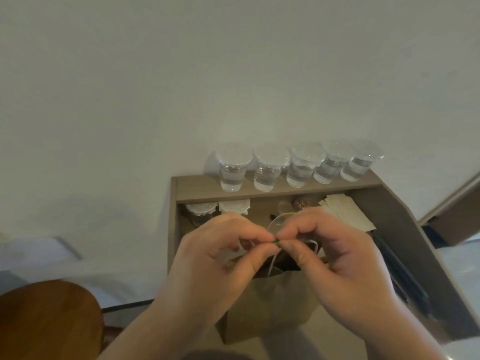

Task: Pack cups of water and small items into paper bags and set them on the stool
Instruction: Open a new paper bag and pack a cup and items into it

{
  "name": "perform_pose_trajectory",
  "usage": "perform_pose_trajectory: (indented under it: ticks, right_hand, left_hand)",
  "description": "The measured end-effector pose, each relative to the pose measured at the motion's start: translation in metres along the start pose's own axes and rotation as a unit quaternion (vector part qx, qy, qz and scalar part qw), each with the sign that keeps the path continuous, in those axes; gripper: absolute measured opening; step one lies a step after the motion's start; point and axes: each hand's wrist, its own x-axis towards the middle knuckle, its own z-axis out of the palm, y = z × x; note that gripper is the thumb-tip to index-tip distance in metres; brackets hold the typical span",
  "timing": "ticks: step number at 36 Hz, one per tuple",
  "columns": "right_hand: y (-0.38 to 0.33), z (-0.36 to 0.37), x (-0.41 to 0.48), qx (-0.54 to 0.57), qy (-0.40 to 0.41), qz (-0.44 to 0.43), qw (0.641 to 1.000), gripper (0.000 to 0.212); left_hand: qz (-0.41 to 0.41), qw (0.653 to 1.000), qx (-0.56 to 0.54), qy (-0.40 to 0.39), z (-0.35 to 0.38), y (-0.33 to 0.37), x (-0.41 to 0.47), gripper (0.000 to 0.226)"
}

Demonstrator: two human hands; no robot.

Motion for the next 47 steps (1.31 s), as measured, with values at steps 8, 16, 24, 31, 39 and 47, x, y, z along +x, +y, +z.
perform_pose_trajectory:
  ticks: [8, 16, 24, 31, 39, 47]
  right_hand:
    - [0.019, -0.013, 0.006, 0.134, -0.006, -0.041, 0.990, 0.010]
    - [0.035, -0.032, 0.018, 0.165, -0.043, -0.044, 0.984, 0.012]
    - [0.046, -0.053, 0.033, 0.206, -0.110, -0.006, 0.972, 0.017]
    - [0.059, -0.079, 0.040, 0.177, -0.043, 0.006, 0.983, 0.007]
    - [0.128, -0.070, 0.069, -0.132, -0.189, 0.114, 0.966, 0.009]
    - [0.120, -0.032, 0.074, -0.105, -0.381, 0.140, 0.908, 0.008]
  left_hand:
    - [-0.012, 0.999, 0.046, -0.010, 0.013, 0.013, 0.005, 0.013]
    - [0.000, 0.993, 0.116, 0.012, 0.029, 0.034, 0.012, 0.010]
    - [-0.058, 0.994, 0.085, 0.031, 0.051, 0.044, 0.018, 0.011]
    - [-0.141, 0.966, 0.218, -0.007, 0.052, 0.042, 0.016, 0.040]
    - [-0.354, 0.840, 0.295, -0.285, 0.035, 0.020, 0.006, 0.094]
    - [-0.272, 0.848, 0.359, -0.280, 0.062, -0.009, 0.001, 0.038]
